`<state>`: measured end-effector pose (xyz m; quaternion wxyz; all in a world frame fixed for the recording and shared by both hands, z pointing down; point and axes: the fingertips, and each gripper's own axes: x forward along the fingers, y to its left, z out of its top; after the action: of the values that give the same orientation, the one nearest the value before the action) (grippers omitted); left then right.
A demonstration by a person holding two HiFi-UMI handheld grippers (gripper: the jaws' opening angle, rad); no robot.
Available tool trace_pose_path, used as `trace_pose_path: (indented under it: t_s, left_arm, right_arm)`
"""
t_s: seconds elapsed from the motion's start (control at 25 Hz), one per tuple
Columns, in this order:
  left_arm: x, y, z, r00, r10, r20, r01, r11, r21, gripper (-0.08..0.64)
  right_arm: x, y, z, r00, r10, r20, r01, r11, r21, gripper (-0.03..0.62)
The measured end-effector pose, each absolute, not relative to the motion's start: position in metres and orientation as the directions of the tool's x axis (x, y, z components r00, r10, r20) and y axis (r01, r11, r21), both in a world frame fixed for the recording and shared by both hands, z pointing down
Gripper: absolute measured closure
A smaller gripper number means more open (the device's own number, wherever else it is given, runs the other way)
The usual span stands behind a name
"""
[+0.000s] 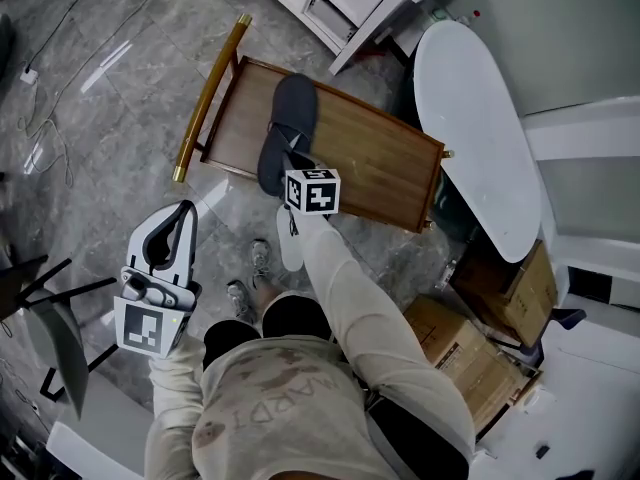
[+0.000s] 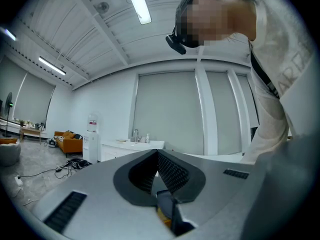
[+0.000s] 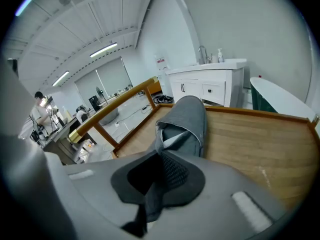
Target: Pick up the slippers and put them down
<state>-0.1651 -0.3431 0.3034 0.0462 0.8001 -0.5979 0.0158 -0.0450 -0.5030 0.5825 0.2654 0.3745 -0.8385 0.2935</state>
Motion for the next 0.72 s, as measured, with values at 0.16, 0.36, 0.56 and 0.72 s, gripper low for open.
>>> trace_pose_path:
  t_s: [0.16,0.36,0.56,0.72]
  left_arm:
    - [-0.161,-0.337,0.298,0.297,-0.953,0.067,-0.954,-0.294,0.051,0.557]
    - [-0.157,-0.325,0.291,0.308,-0.949,0.058,-0.951,-0.306,0.044,0.557]
    - [-0.157,-0.312,0.281,0.316,-0.948,0.041,-0.948,-0.315,0.035,0.557]
    - [-0.158,-0.299,0.276,0.322,-0.946,0.038,-0.947,-0.322,0.025,0.557]
  right_arm:
    - [-0.042,-0.496,0.567,-0.598,-0.490,0.634,-0.777,0.550,-0.307,0.574]
    - [-0.035,-0.482,0.549,-0.613,-0.507,0.606,-0.772,0.547,-0.323,0.574]
    - [-0.032,-0.464,0.528,-0.632,-0.523,0.572,-0.762,0.553,-0.337,0.574]
    - [-0.033,-0.448,0.510,-0.651,-0.536,0.538,-0.751,0.559,-0.351,0.574]
